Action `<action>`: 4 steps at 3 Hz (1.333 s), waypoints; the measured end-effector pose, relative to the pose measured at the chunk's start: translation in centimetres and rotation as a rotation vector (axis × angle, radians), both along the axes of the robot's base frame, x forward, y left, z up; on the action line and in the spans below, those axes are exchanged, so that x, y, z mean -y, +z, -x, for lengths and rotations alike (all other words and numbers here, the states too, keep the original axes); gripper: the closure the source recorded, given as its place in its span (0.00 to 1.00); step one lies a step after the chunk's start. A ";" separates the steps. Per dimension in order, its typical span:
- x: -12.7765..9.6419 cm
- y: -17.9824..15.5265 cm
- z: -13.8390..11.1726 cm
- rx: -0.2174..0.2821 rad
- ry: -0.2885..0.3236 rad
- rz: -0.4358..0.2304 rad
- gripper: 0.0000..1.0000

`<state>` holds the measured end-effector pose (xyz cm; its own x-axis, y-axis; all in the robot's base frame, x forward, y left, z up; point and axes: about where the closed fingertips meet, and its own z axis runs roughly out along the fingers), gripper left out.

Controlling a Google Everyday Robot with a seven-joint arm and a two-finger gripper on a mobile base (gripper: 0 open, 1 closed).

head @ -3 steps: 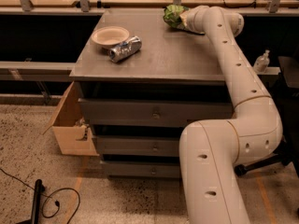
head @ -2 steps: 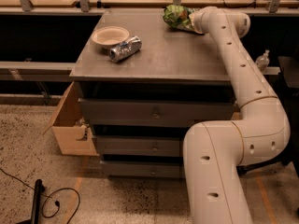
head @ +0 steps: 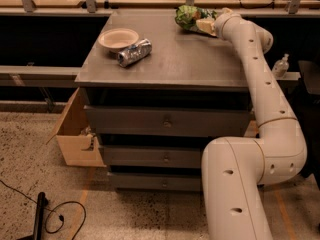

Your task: Move green rice chip bag near redbull can

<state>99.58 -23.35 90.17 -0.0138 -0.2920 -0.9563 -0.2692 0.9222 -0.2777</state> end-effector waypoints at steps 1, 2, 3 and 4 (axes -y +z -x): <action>-0.7 -0.4 0.0 0.001 0.025 0.017 0.00; -1.4 -1.2 0.3 -0.069 0.027 0.070 0.00; -1.7 -2.7 0.8 -0.172 0.006 0.111 0.00; -2.4 -3.5 1.0 -0.217 0.012 0.091 0.00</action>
Offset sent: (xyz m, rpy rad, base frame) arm 0.0821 -0.0233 0.0060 -0.1790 0.2761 -0.0239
